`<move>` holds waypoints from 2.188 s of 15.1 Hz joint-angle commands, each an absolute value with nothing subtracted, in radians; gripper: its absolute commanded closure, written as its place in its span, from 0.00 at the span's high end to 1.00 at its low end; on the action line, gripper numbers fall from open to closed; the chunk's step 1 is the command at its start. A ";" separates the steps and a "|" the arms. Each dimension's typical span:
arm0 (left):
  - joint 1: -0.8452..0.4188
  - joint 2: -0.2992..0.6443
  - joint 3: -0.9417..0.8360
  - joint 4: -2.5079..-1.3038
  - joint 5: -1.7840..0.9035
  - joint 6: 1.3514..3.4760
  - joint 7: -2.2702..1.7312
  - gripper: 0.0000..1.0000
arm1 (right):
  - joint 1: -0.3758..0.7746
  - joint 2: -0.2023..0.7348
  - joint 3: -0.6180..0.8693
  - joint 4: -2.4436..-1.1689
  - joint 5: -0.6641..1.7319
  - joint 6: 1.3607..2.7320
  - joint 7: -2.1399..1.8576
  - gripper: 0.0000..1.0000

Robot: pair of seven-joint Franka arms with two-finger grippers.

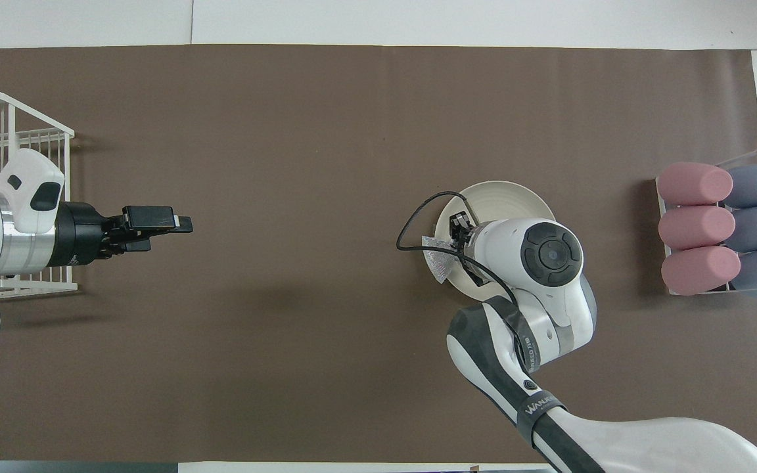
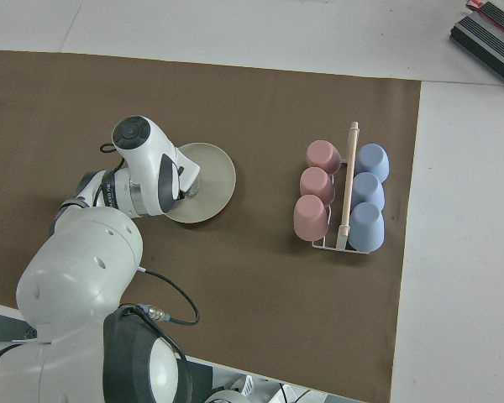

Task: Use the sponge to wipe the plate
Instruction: 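Rub the scrubber over the plate surface with the right gripper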

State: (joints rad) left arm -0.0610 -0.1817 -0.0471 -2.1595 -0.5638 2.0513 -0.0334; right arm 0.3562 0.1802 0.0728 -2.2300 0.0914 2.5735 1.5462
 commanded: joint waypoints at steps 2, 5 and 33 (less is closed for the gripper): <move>-0.031 -0.173 -0.055 -2.146 -0.538 2.063 -0.051 1.00 | 0.290 0.183 0.074 -2.244 0.074 2.597 1.439 0.00; -0.029 -0.173 -0.054 -2.146 -0.538 2.065 -0.051 1.00 | 0.191 0.184 0.074 -2.240 0.074 2.597 1.239 0.00; -0.026 -0.167 -0.055 -2.125 -0.541 2.066 -0.060 1.00 | 0.351 0.172 0.072 -1.884 0.081 2.234 1.552 0.00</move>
